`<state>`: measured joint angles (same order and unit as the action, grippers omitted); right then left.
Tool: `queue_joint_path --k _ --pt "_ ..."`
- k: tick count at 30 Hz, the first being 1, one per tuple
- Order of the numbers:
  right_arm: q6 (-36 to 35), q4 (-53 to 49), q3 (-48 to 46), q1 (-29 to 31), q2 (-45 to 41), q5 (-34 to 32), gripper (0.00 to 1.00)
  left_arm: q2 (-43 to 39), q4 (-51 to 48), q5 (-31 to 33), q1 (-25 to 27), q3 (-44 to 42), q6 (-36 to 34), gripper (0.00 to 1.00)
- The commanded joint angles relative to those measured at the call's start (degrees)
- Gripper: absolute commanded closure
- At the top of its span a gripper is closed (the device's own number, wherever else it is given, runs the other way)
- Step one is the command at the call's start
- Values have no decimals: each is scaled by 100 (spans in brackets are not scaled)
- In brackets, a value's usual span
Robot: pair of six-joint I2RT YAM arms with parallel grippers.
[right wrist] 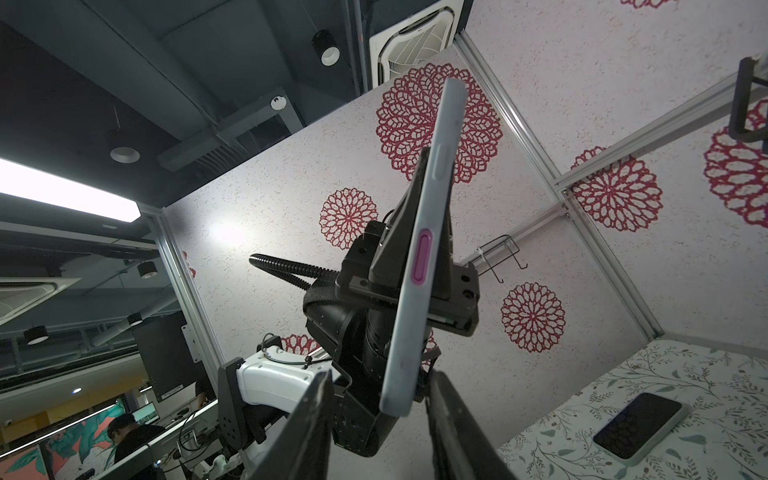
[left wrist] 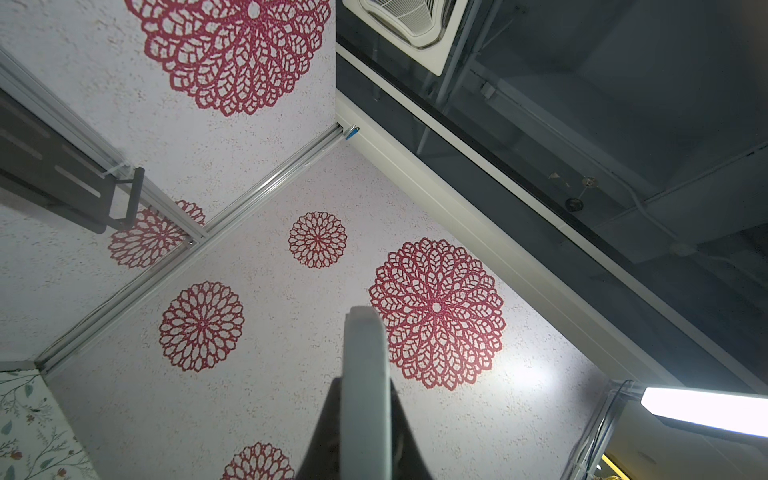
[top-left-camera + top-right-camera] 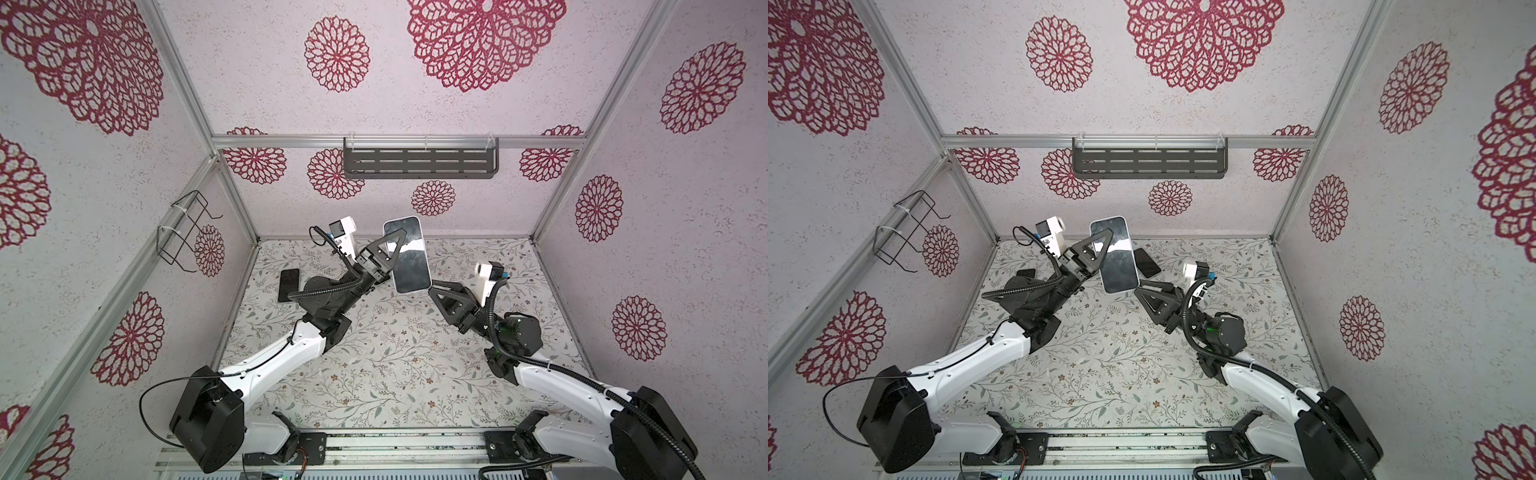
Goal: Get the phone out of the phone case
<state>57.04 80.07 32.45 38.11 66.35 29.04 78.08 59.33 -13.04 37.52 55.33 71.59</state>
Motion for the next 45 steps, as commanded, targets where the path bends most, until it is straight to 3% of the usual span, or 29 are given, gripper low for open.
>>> queue_joint_path --k 1,8,14,18,24,30,40,42,45 --pt "9 430 218 21 -22 75 65 -24 439 3 31 22 58 100" --pt "-46 335 249 21 -60 41 78 -4 439 1 32 4 74 100" --pt "-98 394 284 21 -57 114 100 18 378 -56 35 70 172 100" --pt "-118 667 435 21 -4 462 100 146 475 -121 11 204 637 100" --pt "-45 1118 962 12 159 1347 100 553 1038 -321 40 605 1916 100" --pt "39 1164 1550 -29 398 1853 100 727 1071 -582 242 962 2373 100" --pt "470 1342 2130 -371 878 2046 100 855 873 -981 370 1288 2488 100" --pt "249 1019 2040 -405 766 1929 100 782 717 -1022 338 1263 2330 100" --pt "-628 -532 1703 -457 226 1284 100 499 111 -989 178 1179 1882 100"
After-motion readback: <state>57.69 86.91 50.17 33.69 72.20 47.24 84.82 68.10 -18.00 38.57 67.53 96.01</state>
